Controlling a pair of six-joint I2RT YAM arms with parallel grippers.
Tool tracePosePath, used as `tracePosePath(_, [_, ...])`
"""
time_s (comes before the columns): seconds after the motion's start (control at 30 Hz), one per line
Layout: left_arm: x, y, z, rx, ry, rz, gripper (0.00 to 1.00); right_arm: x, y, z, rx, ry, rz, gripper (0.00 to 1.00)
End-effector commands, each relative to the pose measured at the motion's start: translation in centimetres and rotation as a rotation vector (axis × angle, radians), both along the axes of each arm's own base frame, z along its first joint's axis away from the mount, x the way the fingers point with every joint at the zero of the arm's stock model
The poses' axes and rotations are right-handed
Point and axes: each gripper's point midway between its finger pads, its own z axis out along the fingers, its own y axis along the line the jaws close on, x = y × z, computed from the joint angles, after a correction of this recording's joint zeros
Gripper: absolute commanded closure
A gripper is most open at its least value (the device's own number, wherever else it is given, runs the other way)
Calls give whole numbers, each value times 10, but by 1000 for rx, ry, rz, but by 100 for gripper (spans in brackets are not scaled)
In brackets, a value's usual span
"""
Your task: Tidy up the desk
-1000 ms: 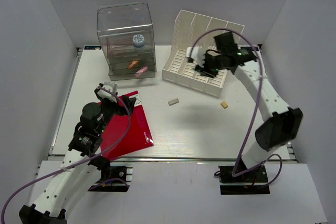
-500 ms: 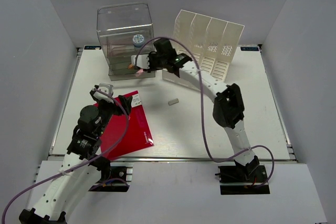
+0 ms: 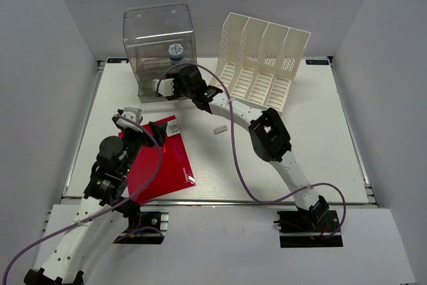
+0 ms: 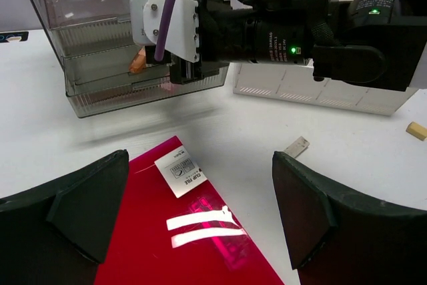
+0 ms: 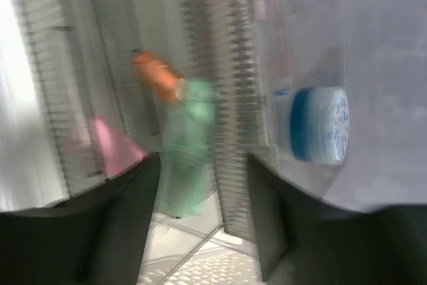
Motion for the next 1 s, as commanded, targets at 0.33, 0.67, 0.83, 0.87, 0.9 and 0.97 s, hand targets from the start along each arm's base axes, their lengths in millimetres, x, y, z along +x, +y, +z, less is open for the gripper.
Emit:
tracePosePath(0.33, [0, 4, 2, -13, -14, 23, 4, -37, 4, 103, 273, 91, 71, 68])
tracePosePath(0.67, [-2, 6, 7, -21, -32, 29, 8, -118, -14, 23, -35, 438, 414, 100])
tracePosePath(0.83, [-2, 6, 7, -21, -32, 28, 8, -95, -13, -1, -66, 380, 321, 100])
tracePosePath(0.87, [-2, 6, 7, -19, -33, 28, 8, -86, -16, -5, -75, 357, 280, 100])
tracePosePath(0.9, [-3, 6, 8, -23, -38, 28, 8, -81, -16, -12, -84, 350, 261, 100])
tracePosePath(0.97, [-3, 7, 9, -25, -42, 29, 8, -65, -15, -14, -78, 293, 197, 100])
